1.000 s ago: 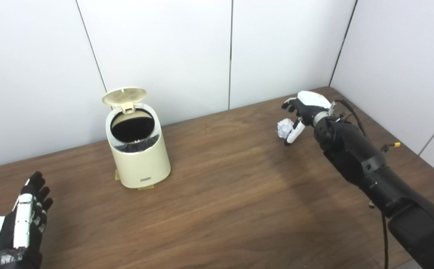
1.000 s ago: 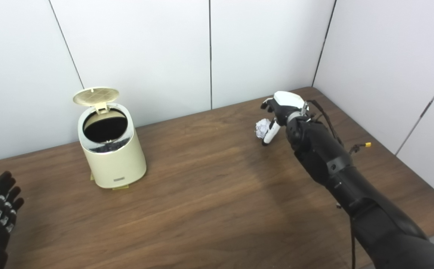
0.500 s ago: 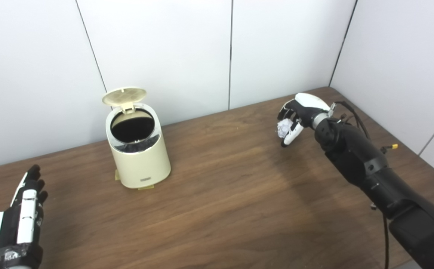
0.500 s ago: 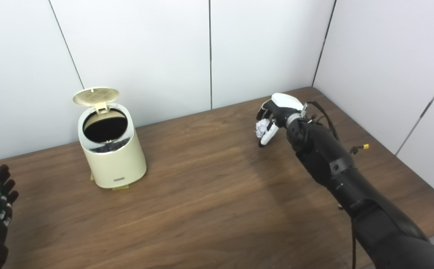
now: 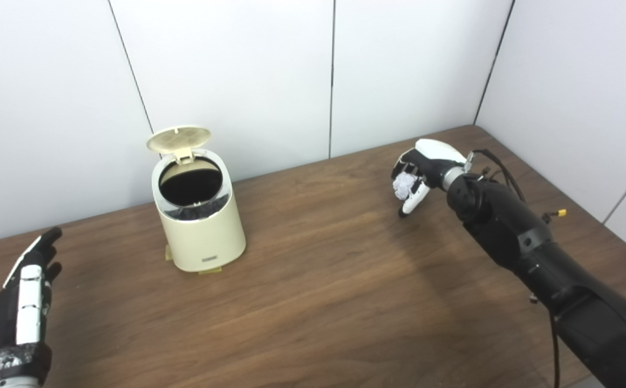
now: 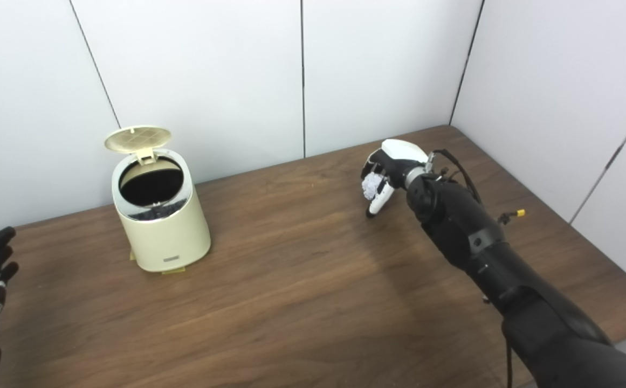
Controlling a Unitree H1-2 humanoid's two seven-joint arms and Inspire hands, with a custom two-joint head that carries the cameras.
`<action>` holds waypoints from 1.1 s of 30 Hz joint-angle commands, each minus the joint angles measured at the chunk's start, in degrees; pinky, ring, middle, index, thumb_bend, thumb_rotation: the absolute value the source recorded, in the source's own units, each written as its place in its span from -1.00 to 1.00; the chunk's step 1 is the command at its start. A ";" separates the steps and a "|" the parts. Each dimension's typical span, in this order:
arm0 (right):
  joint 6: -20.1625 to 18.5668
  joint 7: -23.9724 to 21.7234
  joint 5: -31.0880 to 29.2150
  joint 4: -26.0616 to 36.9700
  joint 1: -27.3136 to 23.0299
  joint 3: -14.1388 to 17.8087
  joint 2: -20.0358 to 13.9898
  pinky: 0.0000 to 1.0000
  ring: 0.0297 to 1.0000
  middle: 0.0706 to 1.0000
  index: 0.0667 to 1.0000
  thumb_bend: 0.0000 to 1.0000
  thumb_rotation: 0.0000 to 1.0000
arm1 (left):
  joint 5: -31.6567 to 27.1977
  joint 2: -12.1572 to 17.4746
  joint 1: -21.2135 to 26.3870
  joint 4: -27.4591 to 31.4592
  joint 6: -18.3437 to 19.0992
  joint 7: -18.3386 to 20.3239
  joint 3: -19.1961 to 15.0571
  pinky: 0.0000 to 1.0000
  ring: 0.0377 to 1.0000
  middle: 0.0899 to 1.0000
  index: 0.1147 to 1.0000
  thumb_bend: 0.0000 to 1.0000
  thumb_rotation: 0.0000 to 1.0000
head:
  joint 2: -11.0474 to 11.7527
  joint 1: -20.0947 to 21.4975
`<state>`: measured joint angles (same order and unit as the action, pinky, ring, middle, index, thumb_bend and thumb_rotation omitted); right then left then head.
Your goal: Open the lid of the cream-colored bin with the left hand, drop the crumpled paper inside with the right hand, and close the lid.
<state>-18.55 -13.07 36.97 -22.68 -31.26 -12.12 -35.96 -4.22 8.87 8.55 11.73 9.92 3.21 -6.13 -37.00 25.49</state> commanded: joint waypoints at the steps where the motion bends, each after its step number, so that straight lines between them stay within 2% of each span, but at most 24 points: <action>1: 0.51 0.91 -0.25 0.77 -3.45 0.71 -1.02 0.18 0.17 0.23 0.19 0.64 -0.90 | -0.94 0.65 1.71 1.83 -2.15 0.66 -0.17 0.92 0.96 0.92 0.77 -0.25 0.80 | -0.07 0.03; 2: 0.73 1.16 -0.35 0.81 -3.36 0.79 -0.96 0.19 0.14 0.20 0.05 0.35 -0.83 | -0.74 0.81 1.73 1.78 -2.14 0.71 -0.11 0.93 0.96 0.92 0.78 -0.25 0.83 | -0.07 0.03; 3: 1.39 1.90 -0.35 0.80 -3.22 0.88 -0.95 0.20 0.11 0.16 -0.03 0.16 -0.79 | -0.40 0.96 1.85 1.44 -2.13 0.68 -0.07 0.94 0.96 0.93 0.79 -0.22 0.86 | -0.01 -0.06; 5: 2.91 3.57 -0.29 0.45 -2.96 1.09 -1.04 0.08 -0.08 0.00 -0.11 0.07 -0.94 | -0.11 0.82 2.16 0.80 -2.10 0.49 -0.13 0.96 0.97 0.94 0.79 -0.17 0.89 | -0.06 0.01; 8: 3.10 4.26 -0.96 0.85 -2.48 1.81 -1.05 -0.07 -0.17 -0.09 -0.09 0.04 -1.00 | -0.67 0.22 2.47 0.44 -2.00 0.33 -0.40 0.96 0.97 0.94 0.82 -0.17 0.83 | -0.05 0.06; 12: 2.93 4.66 -1.78 1.49 -1.94 2.79 -0.82 -0.12 -0.19 -0.09 -0.08 0.04 -1.00 | -1.74 -0.16 2.68 0.15 -1.98 0.48 -0.94 0.99 1.00 0.98 0.91 -0.11 0.77 | -0.07 -0.13; 16: 2.34 5.34 -1.94 1.90 -1.76 3.08 -0.48 -0.12 -0.19 -0.08 -0.09 0.04 -1.00 | -1.08 0.22 3.12 -0.16 -2.68 0.36 -1.07 0.98 0.97 0.95 0.91 -0.14 0.86 | -0.07 -0.31; 19: 2.49 5.71 -1.82 1.80 -2.10 3.04 -0.29 -0.12 -0.19 -0.09 -0.08 0.04 -1.00 | -1.35 0.15 3.45 -0.20 -2.73 0.42 -1.13 0.95 0.95 0.94 0.91 -0.20 0.85 | 0.04 -0.61; 22: 3.34 6.37 -1.68 1.52 -2.46 3.06 -0.27 -0.04 -0.15 -0.07 -0.12 0.04 -1.00 | -2.14 -0.28 3.62 -0.04 -2.24 0.46 -1.29 0.98 0.94 0.93 0.94 -0.18 0.79 | -0.01 -0.70; 27: 4.32 7.90 -0.83 0.13 -3.08 2.62 -0.40 -0.07 -0.16 -0.06 -0.12 0.04 -1.00 | -3.07 -0.79 3.87 0.04 -2.32 0.42 -1.38 1.00 0.96 0.94 0.96 -0.19 0.73 | 0.05 -0.64; 33: 3.44 7.89 -1.84 2.84 -2.61 4.03 -0.17 -0.13 -0.20 -0.07 -0.09 0.04 -1.00 | -2.17 -0.60 3.99 -0.35 -2.09 0.37 -1.16 1.00 0.98 0.95 0.96 -0.16 0.76 | 0.30 -0.38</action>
<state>-15.47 -6.94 35.20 -21.83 -31.05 -9.38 -34.49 -6.42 7.76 9.91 10.35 9.65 3.81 -7.30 -36.65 25.05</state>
